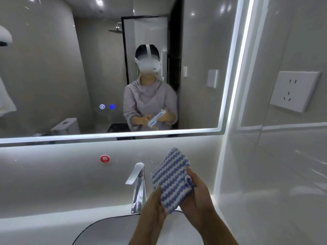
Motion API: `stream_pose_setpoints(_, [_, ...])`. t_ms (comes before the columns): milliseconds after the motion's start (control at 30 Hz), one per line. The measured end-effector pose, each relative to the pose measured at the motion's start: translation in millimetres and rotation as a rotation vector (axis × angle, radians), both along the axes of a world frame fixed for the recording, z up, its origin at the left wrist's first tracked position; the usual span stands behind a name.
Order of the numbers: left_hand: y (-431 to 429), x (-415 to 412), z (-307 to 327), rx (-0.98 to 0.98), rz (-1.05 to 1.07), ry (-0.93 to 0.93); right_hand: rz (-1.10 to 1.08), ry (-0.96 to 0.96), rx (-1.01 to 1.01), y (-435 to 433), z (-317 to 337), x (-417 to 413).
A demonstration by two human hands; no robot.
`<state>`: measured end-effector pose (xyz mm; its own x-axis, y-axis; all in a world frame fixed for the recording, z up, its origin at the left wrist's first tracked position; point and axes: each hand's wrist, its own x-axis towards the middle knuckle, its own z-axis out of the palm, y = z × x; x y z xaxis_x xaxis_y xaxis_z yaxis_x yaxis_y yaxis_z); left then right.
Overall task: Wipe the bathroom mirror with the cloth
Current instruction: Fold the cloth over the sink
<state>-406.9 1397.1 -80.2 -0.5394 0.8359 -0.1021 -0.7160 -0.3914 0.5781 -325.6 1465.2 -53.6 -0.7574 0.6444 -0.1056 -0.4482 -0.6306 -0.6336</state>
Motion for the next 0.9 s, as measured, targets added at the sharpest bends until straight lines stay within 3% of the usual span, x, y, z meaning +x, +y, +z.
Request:
stream_pose_setpoints(367, [-67.0,14.5,-39.0,-0.281,0.222,0.239,0.025,0.001,-0.136,-63.9,-39.6,19.6])
stream_pose_setpoints(633, [-92.7,21.4,-41.2,-0.322,0.213,0.316,0.037,-0.129,-0.082,-76.0,-52.9,34.2])
stream_pose_setpoints(900, [-103.5,16.0,-37.2,-0.307,0.186,0.277,0.024,-0.255,0.046,-63.2,-65.4,48.1])
